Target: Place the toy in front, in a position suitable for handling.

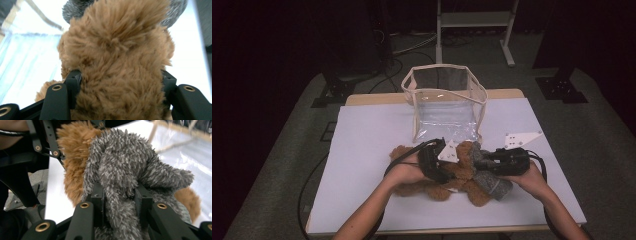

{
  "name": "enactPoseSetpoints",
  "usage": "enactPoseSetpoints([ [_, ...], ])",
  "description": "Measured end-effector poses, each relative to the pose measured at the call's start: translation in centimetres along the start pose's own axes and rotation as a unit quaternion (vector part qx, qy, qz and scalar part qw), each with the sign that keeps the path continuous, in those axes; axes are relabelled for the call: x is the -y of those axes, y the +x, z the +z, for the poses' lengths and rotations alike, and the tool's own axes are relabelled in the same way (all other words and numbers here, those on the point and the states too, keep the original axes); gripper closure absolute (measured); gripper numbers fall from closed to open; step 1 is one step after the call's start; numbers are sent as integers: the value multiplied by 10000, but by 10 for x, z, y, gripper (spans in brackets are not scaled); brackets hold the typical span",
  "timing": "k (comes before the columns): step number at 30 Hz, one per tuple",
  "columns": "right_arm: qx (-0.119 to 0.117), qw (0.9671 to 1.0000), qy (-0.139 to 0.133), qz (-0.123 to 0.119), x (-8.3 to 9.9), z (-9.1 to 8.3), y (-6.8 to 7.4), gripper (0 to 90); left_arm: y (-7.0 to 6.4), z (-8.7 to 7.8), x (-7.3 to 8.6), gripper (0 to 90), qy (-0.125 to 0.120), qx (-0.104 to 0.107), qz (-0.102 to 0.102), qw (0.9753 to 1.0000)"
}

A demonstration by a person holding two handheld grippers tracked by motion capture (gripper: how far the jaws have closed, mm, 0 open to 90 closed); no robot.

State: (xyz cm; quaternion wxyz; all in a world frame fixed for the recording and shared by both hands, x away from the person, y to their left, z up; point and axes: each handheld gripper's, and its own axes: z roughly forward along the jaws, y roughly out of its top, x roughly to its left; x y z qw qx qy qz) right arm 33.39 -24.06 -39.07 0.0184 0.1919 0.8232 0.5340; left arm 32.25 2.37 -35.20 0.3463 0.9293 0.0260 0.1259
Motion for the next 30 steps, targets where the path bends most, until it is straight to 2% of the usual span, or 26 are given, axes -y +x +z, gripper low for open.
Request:
enactPoseSetpoints([
  [3,-1,9995,-13,-306,-17,-15,15,665,-5,-9,-6,398,-347,197,-99,9992],
  [5,-29,9990,-12,-449,-25,-26,24,665,-8,-12,-11,397,-597,359,-143,9975],
  [8,41,9977,92,-669,-36,-39,36,665,-10,-10,-13,392,-812,483,-186,9954],
  [10,133,9973,254,-676,-34,-39,38,666,-11,-1,-9,358,-723,443,-160,9963],
  [13,89,9980,402,-481,-20,-27,28,665,-14,8,-5,220,-449,296,-104,9985],
  [16,-29,9991,272,-311,-10,-19,19,664,-15,11,-3,93,-294,220,26,9993],
  [19,-78,9997,129,-185,-6,-18,13,665,-17,15,-7,39,-96,110,130,9998],
  [22,-93,9998,99,-134,-4,-17,12,665,-22,26,-12,0,157,39,421,9990],
  [25,-81,9998,111,-113,0,-17,12,665,-25,32,-14,0,253,-13,575,9980],
  [26,-65,9999,108,-84,2,-18,12,665,-25,32,-14,40,264,-38,583,9979],
  [27,-33,9999,87,-69,3,-18,12,665,-24,31,-15,125,269,-72,569,9980],
  [28,-22,10000,71,-41,4,-18,12,665,-24,28,-15,206,211,-128,540,9982],
  [30,-19,10000,-42,16,3,-21,10,666,-21,22,-14,319,-12,-94,368,9993],
])
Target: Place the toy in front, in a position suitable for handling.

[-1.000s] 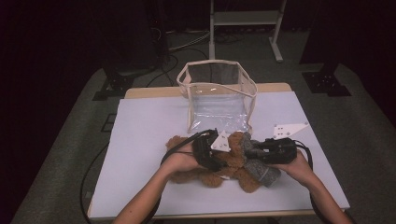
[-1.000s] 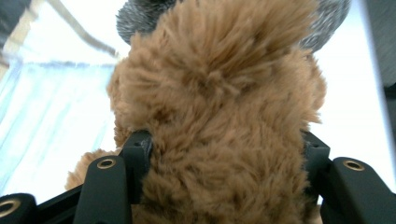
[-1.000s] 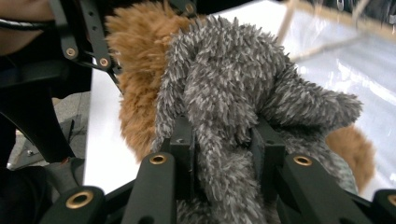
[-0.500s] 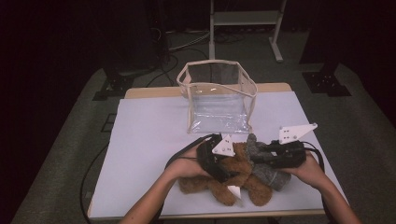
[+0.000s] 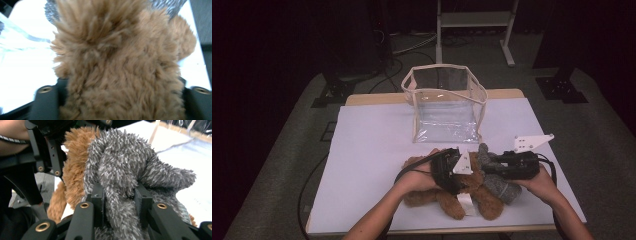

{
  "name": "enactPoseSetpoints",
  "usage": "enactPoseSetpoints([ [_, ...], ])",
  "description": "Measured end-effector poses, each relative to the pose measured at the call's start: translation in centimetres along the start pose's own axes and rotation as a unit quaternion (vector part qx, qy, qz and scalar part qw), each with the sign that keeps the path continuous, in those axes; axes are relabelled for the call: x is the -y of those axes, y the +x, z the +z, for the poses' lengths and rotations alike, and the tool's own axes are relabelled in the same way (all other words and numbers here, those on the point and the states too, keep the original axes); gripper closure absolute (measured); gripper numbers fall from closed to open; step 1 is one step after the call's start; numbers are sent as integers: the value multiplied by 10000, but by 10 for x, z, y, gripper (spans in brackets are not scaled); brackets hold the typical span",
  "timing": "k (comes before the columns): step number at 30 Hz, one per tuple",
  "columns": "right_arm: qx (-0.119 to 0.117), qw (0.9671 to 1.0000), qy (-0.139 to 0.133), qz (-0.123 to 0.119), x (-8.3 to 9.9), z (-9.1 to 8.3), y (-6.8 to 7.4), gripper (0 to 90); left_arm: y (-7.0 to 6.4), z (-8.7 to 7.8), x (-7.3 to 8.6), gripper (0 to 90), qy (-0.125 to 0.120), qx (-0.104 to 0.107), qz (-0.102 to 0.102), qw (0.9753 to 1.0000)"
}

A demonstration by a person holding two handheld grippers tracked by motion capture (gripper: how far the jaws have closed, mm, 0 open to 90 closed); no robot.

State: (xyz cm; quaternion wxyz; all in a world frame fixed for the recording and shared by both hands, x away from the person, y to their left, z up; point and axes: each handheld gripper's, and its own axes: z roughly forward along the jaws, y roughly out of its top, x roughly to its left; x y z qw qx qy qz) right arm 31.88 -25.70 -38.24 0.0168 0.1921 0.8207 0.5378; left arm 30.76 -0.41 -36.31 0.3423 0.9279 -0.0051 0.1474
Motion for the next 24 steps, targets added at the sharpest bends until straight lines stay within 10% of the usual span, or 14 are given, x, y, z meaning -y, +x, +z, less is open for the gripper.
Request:
enactPoseSetpoints([
  [5,14,9997,-169,-178,-24,-11,4,666,9,-18,-2,350,-633,10,-280,9976],
  [10,88,9982,-79,-584,-64,-17,16,667,15,-34,6,351,-1331,58,-639,9890],
  [16,21,9953,238,-934,-96,14,32,666,13,-56,47,367,-1844,-20,-1101,9767],
  [24,-187,9959,-14,-882,-101,34,37,666,10,-75,72,374,-2061,-109,-1266,9703],
])
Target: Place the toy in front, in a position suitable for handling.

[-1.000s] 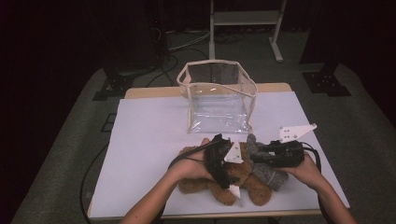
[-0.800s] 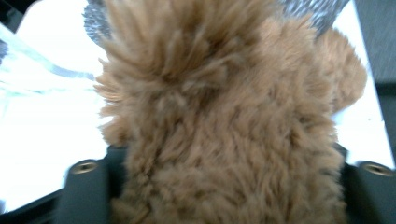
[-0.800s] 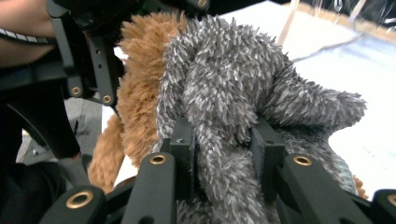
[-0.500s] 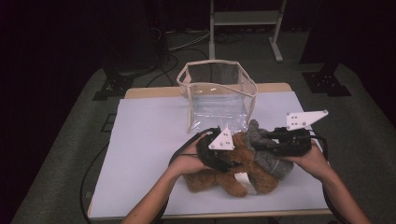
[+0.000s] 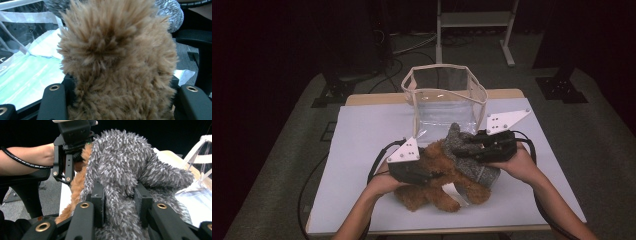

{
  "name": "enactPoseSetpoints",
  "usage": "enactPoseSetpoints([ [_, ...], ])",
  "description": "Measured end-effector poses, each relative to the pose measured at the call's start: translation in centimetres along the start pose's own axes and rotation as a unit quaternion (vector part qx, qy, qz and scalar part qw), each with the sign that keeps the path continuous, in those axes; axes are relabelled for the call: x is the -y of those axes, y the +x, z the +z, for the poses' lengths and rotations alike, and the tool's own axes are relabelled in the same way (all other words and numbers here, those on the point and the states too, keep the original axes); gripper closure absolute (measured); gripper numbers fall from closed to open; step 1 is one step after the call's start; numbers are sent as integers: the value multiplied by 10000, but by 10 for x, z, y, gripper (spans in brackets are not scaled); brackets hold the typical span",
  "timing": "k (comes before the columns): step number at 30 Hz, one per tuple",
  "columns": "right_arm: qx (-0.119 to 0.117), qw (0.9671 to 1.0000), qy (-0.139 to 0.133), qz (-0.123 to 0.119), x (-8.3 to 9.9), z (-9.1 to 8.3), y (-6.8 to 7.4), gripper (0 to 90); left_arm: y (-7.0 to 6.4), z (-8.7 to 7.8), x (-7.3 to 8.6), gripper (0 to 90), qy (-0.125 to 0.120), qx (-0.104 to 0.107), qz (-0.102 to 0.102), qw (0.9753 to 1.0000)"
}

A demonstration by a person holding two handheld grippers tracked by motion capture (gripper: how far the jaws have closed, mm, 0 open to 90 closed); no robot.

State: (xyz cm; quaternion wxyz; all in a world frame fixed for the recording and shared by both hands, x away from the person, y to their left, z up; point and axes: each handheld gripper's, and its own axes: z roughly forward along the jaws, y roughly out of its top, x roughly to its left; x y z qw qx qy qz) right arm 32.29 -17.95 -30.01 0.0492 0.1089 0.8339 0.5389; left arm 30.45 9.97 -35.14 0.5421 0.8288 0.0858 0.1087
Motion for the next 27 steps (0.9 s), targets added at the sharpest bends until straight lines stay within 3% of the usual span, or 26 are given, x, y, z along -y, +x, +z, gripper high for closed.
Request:
enactPoseSetpoints([
  [4,-14,9999,-16,115,11,-3,-2,665,0,-5,4,374,-48,-13,-58,10000],
  [9,-40,9980,14,633,51,-10,-14,666,1,-4,5,371,12,33,-43,10000],
  [11,-20,9971,-17,765,59,-10,-17,666,0,0,5,371,74,78,-42,9999],
  [15,27,9979,-145,627,47,-6,-17,666,1,2,2,370,89,69,-30,9999],
  [19,30,9985,-58,538,41,-5,-16,666,3,0,2,367,107,56,-70,9999],
  [23,62,9981,345,506,53,-10,-12,666,0,11,2,362,274,142,8,9995],
  [27,313,9955,656,604,73,-31,-12,665,-5,27,-5,353,580,218,241,9978],
])
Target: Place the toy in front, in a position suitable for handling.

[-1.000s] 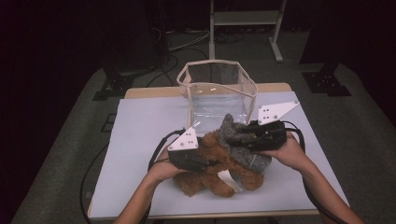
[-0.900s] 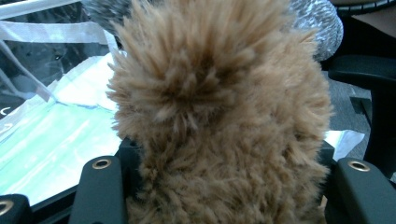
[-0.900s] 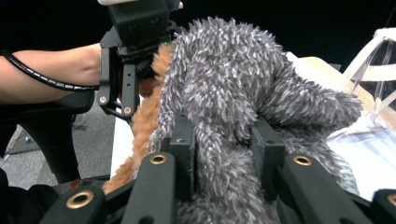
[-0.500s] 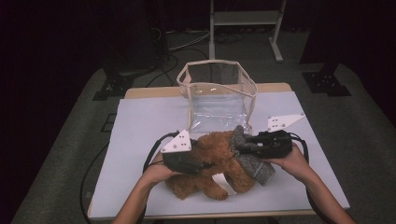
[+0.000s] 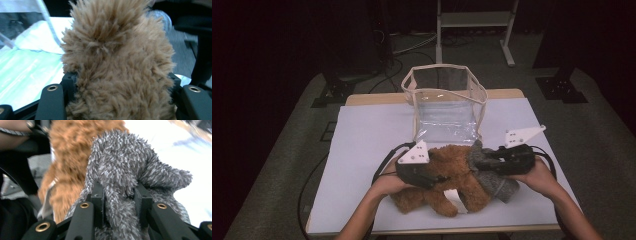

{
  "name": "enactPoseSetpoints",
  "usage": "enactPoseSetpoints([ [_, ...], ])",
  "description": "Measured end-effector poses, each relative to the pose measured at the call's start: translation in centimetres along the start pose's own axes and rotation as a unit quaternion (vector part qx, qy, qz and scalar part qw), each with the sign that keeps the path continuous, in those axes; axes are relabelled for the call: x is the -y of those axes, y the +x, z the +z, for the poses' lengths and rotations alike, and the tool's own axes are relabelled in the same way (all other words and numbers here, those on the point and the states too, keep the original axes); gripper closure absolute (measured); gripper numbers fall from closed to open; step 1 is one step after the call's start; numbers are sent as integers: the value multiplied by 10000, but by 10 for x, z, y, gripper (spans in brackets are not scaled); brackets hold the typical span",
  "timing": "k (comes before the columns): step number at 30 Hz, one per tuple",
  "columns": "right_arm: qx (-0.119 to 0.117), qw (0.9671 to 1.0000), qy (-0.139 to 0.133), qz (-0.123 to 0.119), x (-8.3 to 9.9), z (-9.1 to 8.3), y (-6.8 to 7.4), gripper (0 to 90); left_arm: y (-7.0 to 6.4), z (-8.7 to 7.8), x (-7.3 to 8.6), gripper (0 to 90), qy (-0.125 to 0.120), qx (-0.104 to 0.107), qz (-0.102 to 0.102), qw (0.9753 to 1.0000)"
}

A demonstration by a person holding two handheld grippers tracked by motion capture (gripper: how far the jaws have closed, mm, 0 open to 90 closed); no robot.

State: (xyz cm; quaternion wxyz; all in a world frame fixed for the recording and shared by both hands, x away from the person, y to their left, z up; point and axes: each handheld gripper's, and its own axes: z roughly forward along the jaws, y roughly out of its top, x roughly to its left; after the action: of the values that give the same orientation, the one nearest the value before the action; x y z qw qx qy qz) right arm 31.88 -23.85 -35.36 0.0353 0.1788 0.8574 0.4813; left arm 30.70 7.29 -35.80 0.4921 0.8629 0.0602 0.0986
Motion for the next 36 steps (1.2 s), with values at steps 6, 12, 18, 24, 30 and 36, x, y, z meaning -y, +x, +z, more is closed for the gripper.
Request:
enactPoseSetpoints([
  [6,567,9975,266,340,38,-41,-9,665,-2,20,-11,340,435,93,190,9988],
  [12,1004,9888,833,729,81,-53,-22,653,-3,32,-22,293,842,180,309,9958],
  [18,998,9849,976,1025,109,-40,-33,605,-2,32,-24,213,870,247,172,9958],
  [24,983,9858,761,1130,109,-45,-32,479,0,22,-24,155,749,307,17,9967],
  [30,952,9868,733,1086,101,-49,-30,394,0,13,-24,152,569,317,-36,9979],
  [36,876,9881,610,1110,94,-51,-32,365,2,5,-27,137,456,323,-74,9984],
])
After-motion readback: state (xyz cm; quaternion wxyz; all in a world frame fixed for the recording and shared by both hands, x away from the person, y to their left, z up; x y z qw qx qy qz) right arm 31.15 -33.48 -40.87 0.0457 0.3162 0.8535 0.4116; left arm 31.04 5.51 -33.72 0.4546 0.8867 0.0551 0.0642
